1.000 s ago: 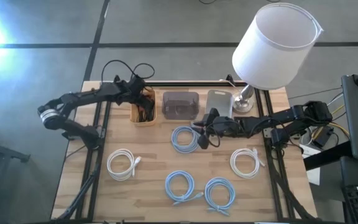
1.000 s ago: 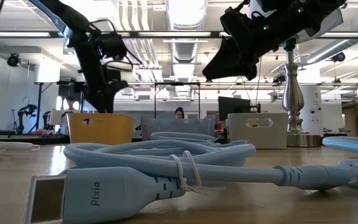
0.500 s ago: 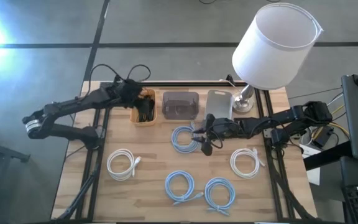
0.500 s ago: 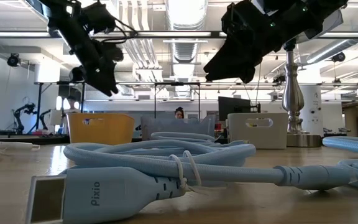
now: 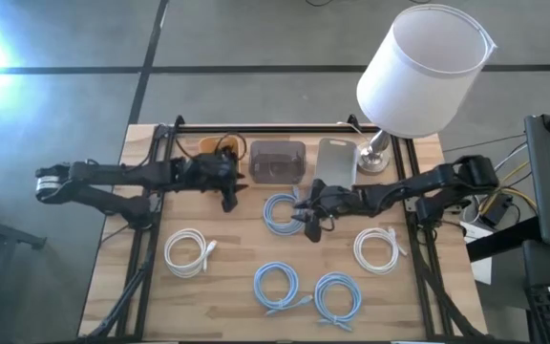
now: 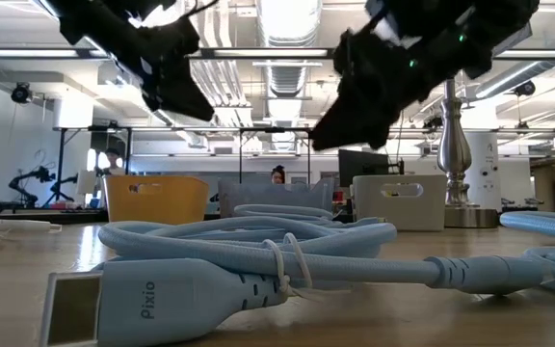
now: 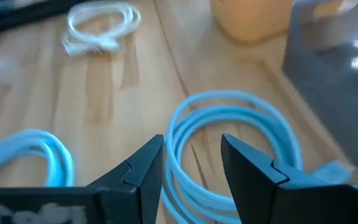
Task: Pick & Place USB Port
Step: Put the top blue charger cable into the black bin
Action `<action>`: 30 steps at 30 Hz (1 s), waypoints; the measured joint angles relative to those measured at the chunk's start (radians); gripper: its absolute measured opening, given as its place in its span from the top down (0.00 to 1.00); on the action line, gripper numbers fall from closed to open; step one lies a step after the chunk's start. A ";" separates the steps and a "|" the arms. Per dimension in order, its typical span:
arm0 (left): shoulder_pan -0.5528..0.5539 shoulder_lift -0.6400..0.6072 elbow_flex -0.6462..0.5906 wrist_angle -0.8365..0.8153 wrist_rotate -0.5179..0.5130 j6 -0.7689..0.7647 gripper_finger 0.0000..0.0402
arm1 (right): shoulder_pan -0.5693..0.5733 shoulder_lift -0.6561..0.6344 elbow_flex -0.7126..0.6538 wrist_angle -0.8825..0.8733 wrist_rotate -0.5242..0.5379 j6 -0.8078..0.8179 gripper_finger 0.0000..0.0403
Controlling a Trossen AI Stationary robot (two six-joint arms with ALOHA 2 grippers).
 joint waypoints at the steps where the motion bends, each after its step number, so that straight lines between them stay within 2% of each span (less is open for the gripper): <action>1: -0.013 0.000 -0.002 0.012 0.000 0.003 0.62 | 0.000 0.030 0.001 0.018 0.000 0.000 0.61; 4: -0.039 0.000 -0.010 0.019 -0.003 0.000 0.62 | -0.003 0.113 0.013 0.016 -0.003 0.005 0.61; 9: -0.050 0.000 -0.022 0.018 -0.013 -0.020 0.62 | -0.003 0.218 0.051 0.018 -0.116 -0.004 0.61; 21: -0.049 0.000 -0.029 0.024 -0.039 -0.028 0.62 | -0.004 0.394 0.154 0.023 -0.111 -0.085 0.62; 26: -0.049 0.000 -0.029 0.024 -0.039 -0.028 0.62 | -0.002 0.451 0.195 0.012 -0.106 -0.137 0.65; 30: -0.049 0.000 -0.029 0.024 -0.039 -0.028 0.62 | -0.003 0.460 0.239 -0.072 -0.104 -0.131 0.70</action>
